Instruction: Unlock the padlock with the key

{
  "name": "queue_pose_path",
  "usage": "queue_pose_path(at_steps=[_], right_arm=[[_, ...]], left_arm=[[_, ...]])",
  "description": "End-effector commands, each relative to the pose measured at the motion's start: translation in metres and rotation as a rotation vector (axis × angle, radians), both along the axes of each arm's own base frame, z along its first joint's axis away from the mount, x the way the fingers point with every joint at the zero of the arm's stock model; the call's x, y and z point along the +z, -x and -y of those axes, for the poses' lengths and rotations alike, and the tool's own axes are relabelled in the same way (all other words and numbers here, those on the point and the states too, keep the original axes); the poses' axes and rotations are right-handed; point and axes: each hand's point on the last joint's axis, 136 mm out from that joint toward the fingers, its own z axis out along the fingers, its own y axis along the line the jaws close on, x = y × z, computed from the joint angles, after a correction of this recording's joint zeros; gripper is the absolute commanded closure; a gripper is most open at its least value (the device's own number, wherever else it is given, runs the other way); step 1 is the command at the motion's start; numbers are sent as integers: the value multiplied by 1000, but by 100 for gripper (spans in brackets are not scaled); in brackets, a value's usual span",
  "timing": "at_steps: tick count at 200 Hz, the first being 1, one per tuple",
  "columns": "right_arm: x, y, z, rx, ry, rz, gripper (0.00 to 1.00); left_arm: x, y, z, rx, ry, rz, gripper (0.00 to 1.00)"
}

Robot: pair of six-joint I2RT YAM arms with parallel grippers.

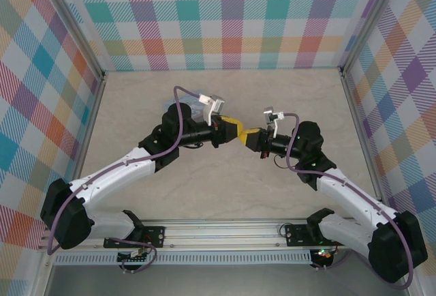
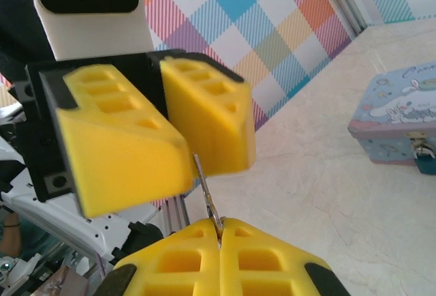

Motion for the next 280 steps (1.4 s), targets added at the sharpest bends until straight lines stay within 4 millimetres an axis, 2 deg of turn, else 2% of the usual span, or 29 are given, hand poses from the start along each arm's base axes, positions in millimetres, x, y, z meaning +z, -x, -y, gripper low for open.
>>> queue_pose_path(at_steps=[1,25,46,57,80,94,117,135,162,201,246,280], right_arm=[[1,-2,3,-38,45,21,100],[-22,-9,8,-94,123,-40,100],[-45,-15,15,-143,211,-101,100],[-57,-18,19,-169,258,-132,100],[-81,-22,27,-219,338,-190,100],[-94,-24,32,-247,379,-224,100],[-111,-24,37,-267,429,-272,100],[-118,-23,39,-271,451,-297,100],[-125,-23,44,-295,476,-317,100],[-130,-21,49,-315,500,-332,100],[-135,-23,51,-327,510,-342,100],[-135,-24,53,-341,516,-341,100]], left_arm=[[8,-2,-9,63,-15,42,52],[8,-17,-30,186,-66,47,21],[-4,-39,-57,330,-153,-2,4],[-17,-54,-74,405,-209,-51,0],[-48,-87,-114,558,-329,-183,0],[-74,-105,-139,626,-412,-273,0],[-107,-136,-160,675,-515,-349,0],[-126,-158,-161,675,-617,-350,0],[-150,-186,-148,633,-698,-374,0],[-167,-215,-129,586,-749,-384,0],[-189,-223,-96,489,-848,-375,0],[-207,-221,-86,467,-886,-401,0]])
